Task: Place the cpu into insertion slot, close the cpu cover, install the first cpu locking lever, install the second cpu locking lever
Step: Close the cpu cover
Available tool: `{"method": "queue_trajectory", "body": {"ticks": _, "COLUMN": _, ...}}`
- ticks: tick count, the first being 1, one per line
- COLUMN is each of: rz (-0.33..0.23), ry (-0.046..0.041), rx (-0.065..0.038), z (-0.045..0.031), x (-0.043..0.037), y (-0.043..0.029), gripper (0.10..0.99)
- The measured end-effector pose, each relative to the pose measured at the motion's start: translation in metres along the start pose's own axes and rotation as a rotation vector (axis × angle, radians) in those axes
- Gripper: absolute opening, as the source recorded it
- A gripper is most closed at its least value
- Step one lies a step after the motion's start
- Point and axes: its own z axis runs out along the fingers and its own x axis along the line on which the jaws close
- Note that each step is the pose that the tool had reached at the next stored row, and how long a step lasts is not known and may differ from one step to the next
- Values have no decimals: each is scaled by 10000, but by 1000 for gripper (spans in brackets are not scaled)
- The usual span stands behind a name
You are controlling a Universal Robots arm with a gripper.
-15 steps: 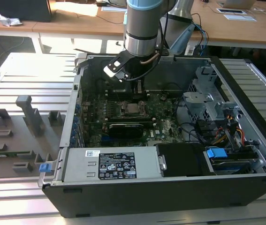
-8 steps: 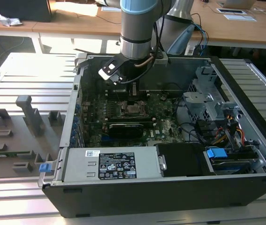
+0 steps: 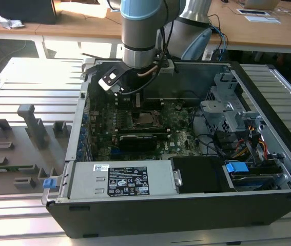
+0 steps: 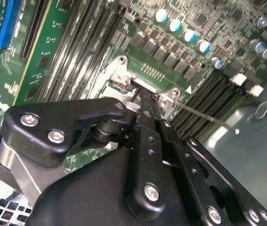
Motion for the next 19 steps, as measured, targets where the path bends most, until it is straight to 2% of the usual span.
{"method": "queue_trajectory", "body": {"ticks": 3, "rz": 0, "ry": 0, "rx": 1, "z": 46, "x": 1, "y": -25, "gripper": 106}}
{"method": "queue_trajectory", "body": {"ticks": 9, "rz": 1, "ry": -4, "rx": 4, "z": 76, "x": 0, "y": -27, "gripper": 106}}
{"method": "queue_trajectory", "body": {"ticks": 19, "rz": -4, "ry": 0, "rx": -1, "z": 75, "x": -3, "y": 64, "gripper": 106}}
